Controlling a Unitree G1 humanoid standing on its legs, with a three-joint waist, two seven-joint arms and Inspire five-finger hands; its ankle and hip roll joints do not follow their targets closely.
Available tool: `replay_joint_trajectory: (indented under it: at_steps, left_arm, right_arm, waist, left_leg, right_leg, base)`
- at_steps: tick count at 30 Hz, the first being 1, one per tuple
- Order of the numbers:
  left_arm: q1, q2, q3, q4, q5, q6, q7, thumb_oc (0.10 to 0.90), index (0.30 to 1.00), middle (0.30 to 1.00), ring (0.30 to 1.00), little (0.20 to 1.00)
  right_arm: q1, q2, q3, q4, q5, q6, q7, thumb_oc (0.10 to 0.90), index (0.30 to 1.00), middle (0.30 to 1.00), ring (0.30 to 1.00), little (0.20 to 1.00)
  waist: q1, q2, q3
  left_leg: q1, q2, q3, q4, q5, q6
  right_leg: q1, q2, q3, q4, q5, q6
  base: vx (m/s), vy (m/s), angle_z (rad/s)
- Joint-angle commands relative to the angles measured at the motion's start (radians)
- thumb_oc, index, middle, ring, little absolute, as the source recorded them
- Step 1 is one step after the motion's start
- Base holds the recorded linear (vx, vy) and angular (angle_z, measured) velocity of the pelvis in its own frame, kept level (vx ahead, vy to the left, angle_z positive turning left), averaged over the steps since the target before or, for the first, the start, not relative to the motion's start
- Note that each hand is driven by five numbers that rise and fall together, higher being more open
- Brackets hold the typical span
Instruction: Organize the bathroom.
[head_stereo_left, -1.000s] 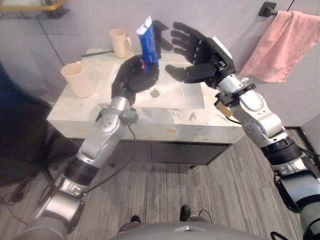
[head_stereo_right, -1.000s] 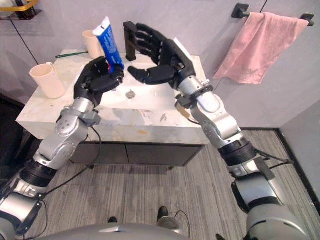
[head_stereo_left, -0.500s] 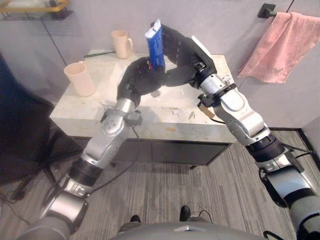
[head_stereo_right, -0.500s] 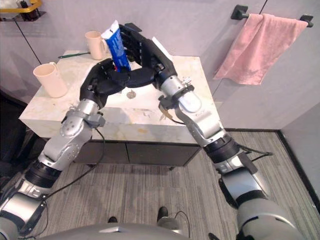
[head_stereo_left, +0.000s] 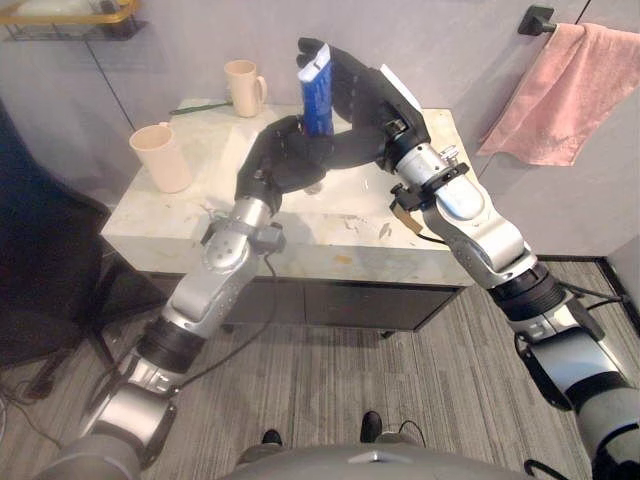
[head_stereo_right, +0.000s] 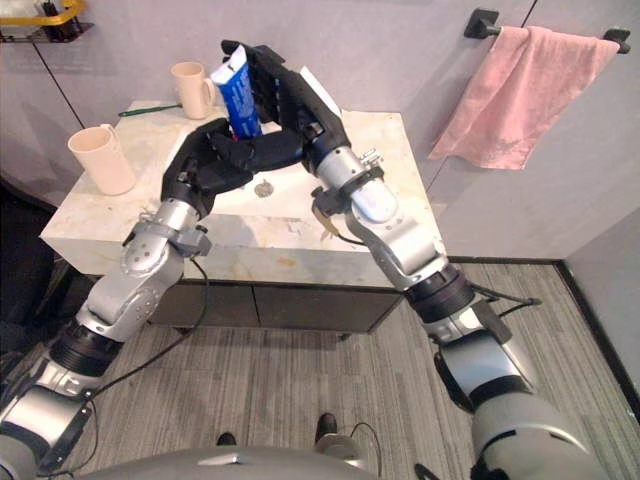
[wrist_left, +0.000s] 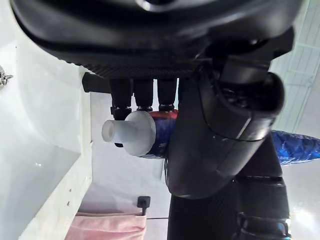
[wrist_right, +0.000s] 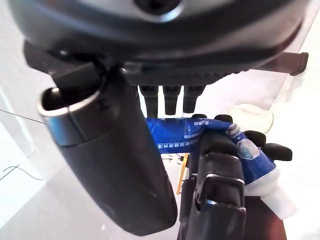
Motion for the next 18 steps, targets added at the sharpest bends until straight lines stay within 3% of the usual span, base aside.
replay_joint_trajectory:
  at_steps: [1,6,18]
  left_arm:
    - [-0.045,-0.001,0.054,-0.012,0.088,-0.100,0.037,0.400,0.300,0.300,0.300,0.300]
    - [-0.025,0.008,0.075,0.010,0.190,-0.113,0.048,0.400,0.300,0.300,0.300,0.300]
    - [0.018,0.009,0.106,0.046,0.186,-0.183,0.070,0.400,0.300,0.300,0.300,0.300]
  right_arm:
    - [-0.160,-0.003,-0.072,-0.061,-0.023,-0.056,-0.048,0.800,0.900,0.900,0.900,0.900]
    - [-0.135,-0.010,-0.093,-0.097,-0.031,-0.041,-0.057,0.800,0.900,0.900,0.900,0.900]
    - [-0.073,-0.015,-0.106,-0.128,-0.009,0.003,-0.011,0.800,0.900,0.900,0.900,0.900]
  waist:
    - [0.001,-0.002,-0.095]
    - [-0.004,-0.003,-0.095]
    - [-0.010,-0.004,-0.088]
  left_leg:
    - [-0.019,-0.069,0.046,0.041,-0.058,0.058]
    - [-0.016,-0.067,0.053,0.045,-0.061,0.058]
    - [-0.017,-0.064,0.057,0.055,-0.065,0.058]
  right_leg:
    - [0.015,0.025,0.054,0.092,-0.181,0.053]
    - [0.016,0.028,0.059,0.094,-0.184,0.051]
    - [0.015,0.032,0.066,0.104,-0.192,0.046]
  base:
    - [0.00,0.000,0.00]
    - [0.00,0.000,0.00]
    - [0.00,-0.001,0.00]
